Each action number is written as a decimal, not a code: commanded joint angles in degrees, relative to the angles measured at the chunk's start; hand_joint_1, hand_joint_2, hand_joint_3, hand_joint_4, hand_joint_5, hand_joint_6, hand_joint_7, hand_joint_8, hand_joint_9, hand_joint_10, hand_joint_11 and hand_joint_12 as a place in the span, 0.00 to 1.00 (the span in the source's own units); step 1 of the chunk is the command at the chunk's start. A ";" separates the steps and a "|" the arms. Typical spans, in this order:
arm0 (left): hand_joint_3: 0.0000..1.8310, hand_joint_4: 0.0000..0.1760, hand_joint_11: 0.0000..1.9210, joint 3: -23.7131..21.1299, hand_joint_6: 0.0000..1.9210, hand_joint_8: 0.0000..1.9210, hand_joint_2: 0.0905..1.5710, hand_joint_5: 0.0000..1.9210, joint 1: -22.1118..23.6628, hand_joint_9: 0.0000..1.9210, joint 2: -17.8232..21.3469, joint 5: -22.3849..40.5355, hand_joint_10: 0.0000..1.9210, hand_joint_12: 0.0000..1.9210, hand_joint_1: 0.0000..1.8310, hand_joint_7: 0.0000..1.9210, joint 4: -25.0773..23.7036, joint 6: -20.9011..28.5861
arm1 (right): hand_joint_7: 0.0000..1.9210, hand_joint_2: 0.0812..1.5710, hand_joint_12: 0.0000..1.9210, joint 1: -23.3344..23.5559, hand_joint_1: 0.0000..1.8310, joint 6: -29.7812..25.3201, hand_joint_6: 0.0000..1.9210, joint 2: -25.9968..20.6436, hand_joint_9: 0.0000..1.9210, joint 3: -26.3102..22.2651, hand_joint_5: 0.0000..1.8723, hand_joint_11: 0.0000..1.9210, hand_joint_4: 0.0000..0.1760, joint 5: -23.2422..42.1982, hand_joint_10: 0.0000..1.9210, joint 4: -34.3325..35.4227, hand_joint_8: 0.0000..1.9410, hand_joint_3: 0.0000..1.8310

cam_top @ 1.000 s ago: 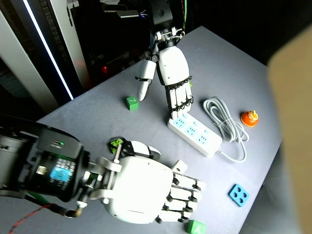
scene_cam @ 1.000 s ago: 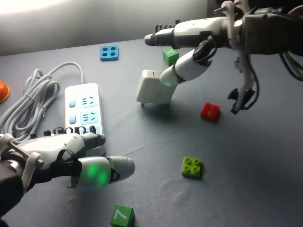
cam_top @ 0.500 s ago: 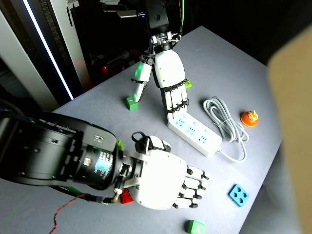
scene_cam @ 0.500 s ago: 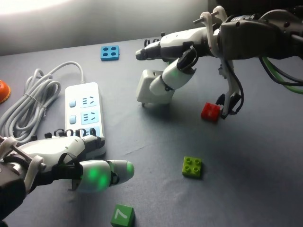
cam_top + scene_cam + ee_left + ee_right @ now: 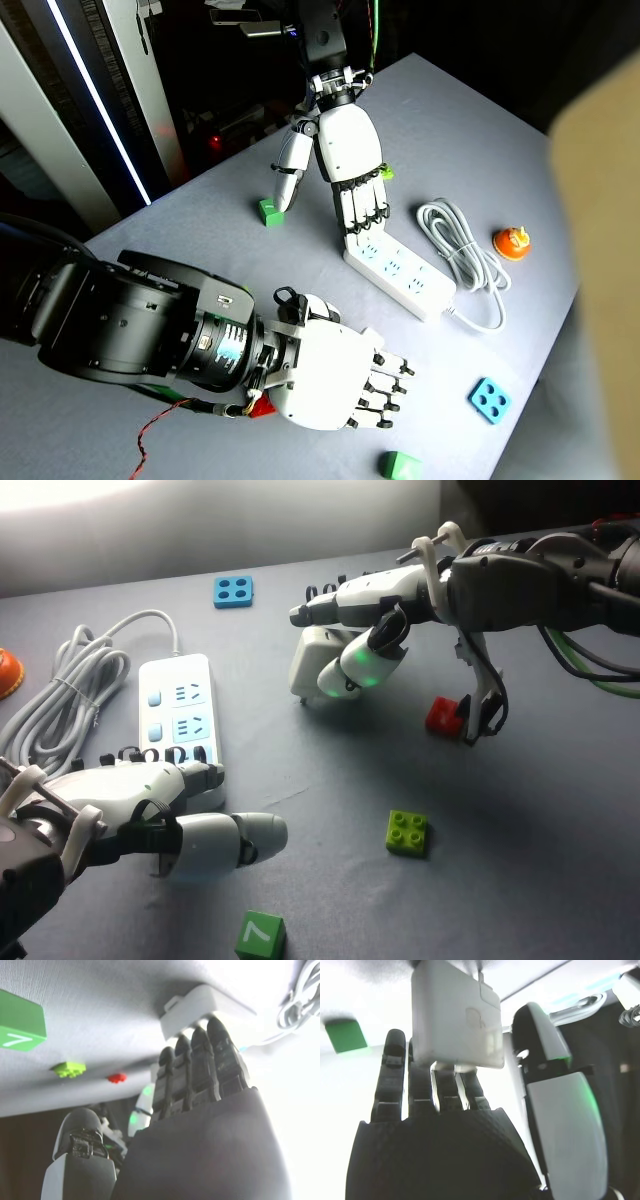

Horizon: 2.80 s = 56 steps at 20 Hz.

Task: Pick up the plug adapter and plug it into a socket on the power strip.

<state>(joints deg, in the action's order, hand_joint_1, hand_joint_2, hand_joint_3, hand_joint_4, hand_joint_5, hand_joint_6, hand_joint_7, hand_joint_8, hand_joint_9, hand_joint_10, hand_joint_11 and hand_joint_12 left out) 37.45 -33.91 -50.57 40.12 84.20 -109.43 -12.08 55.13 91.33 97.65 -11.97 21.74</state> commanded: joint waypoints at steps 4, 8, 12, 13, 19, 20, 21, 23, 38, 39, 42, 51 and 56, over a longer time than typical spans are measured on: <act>0.00 0.00 0.00 0.88 0.00 0.00 0.73 0.06 0.26 0.04 -0.82 0.96 0.00 0.13 0.00 0.06 -1.51 0.18 | 0.03 0.77 0.16 0.99 0.44 -0.25 0.00 0.53 0.02 1.03 0.03 0.00 0.00 5.16 0.00 0.60 0.00 0.00; 0.00 0.00 0.00 1.01 0.00 0.00 0.73 0.07 -0.08 0.07 -0.83 0.94 0.00 0.18 0.00 0.07 -1.50 0.15 | 0.04 0.76 0.20 1.45 0.46 -0.18 0.00 0.79 0.03 1.87 0.05 0.00 0.00 5.02 0.00 0.60 0.00 0.00; 0.00 0.00 0.00 0.96 0.00 0.00 0.72 0.07 -0.52 0.06 -0.83 0.87 0.00 0.20 0.00 0.07 -1.49 0.22 | 0.04 0.76 0.22 1.55 0.45 -0.18 0.00 0.83 0.04 2.08 0.05 0.00 0.00 4.82 0.00 0.60 0.00 0.00; 0.00 0.00 0.00 0.94 0.00 0.00 0.72 0.06 -0.75 0.05 -0.83 0.83 0.00 0.16 0.00 0.06 -1.49 0.34 | 0.04 0.76 0.22 1.47 0.44 -0.18 0.01 0.91 0.04 2.07 0.06 0.00 0.00 4.74 0.00 0.60 0.00 0.00; 0.00 0.00 0.00 0.66 0.00 0.00 0.72 0.04 -1.39 0.05 -0.81 1.19 0.00 0.15 0.00 0.05 -1.50 0.57 | 0.04 0.75 0.25 1.27 0.45 -0.15 0.00 1.11 0.04 2.07 0.06 0.00 0.00 4.77 0.00 0.59 0.00 0.00; 0.00 0.00 0.00 0.48 0.00 0.00 0.72 0.04 -1.42 0.05 -0.82 1.82 0.00 0.15 0.00 0.04 -1.50 1.02 | 0.05 0.75 0.26 1.23 0.45 -0.10 0.00 1.09 0.04 2.07 0.06 0.00 0.00 4.77 0.00 0.59 0.00 0.00; 0.00 0.00 0.00 0.39 0.00 0.00 0.72 0.04 -1.44 0.04 -0.81 2.18 0.00 0.14 0.00 0.05 -1.50 1.22 | 0.05 0.75 0.27 1.20 0.45 -0.10 0.00 1.08 0.05 2.07 0.06 0.00 0.00 4.77 0.00 0.59 0.00 0.00; 0.00 0.00 0.00 0.24 0.00 0.00 0.72 0.03 -1.45 0.03 -0.80 2.21 0.00 0.12 0.00 0.04 -1.50 1.26 | 0.05 0.76 0.25 1.13 0.45 -0.12 0.00 1.07 0.04 2.07 0.06 0.00 0.00 4.82 0.00 0.60 0.00 0.00; 0.00 0.00 0.00 0.37 0.00 0.00 0.72 0.04 -1.36 0.05 -0.71 2.21 0.00 0.16 0.00 0.04 -1.50 1.60 | 0.44 0.74 0.72 1.49 0.74 -1.36 0.61 1.14 0.43 2.04 0.41 0.37 0.00 6.40 0.70 0.65 0.60 0.00; 0.00 0.00 0.00 0.41 0.00 0.00 0.72 0.04 -1.27 0.04 -0.71 2.21 0.00 0.16 0.00 0.04 -1.50 1.60 | 0.44 0.74 0.78 1.50 0.74 -1.36 0.59 1.14 0.43 2.01 0.42 0.37 0.00 6.56 0.73 0.65 0.61 0.00; 0.00 0.00 0.00 0.50 0.00 0.00 0.72 0.05 -1.14 0.05 -0.73 2.21 0.00 0.17 0.00 0.05 -1.50 1.60 | 0.49 0.72 0.82 1.72 0.68 -1.26 0.51 0.99 0.43 1.70 0.47 0.38 0.00 7.43 0.67 0.64 0.64 0.00; 0.00 0.00 0.00 0.70 0.00 0.00 0.72 0.06 -1.01 0.06 -0.81 2.19 0.00 0.24 0.00 0.06 -1.50 1.60 | 0.50 0.71 0.83 5.80 0.68 0.01 0.48 -4.33 0.42 -6.64 0.48 0.38 0.00 8.08 0.65 -1.43 0.64 0.00; 0.00 0.00 0.00 1.12 0.00 0.00 0.72 0.05 -0.99 0.05 -1.30 1.71 0.00 0.23 0.00 0.05 -1.51 1.58 | 0.49 0.72 0.83 8.62 0.68 -1.32 0.48 -7.61 0.42 -10.68 0.48 0.36 0.00 7.25 0.64 -1.67 0.65 0.00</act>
<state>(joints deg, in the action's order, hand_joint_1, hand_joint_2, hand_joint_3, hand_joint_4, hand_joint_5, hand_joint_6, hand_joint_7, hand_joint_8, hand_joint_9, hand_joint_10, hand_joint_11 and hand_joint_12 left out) 38.26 -34.92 -51.75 41.36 83.20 -108.31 -4.64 54.70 83.85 86.98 -11.49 19.00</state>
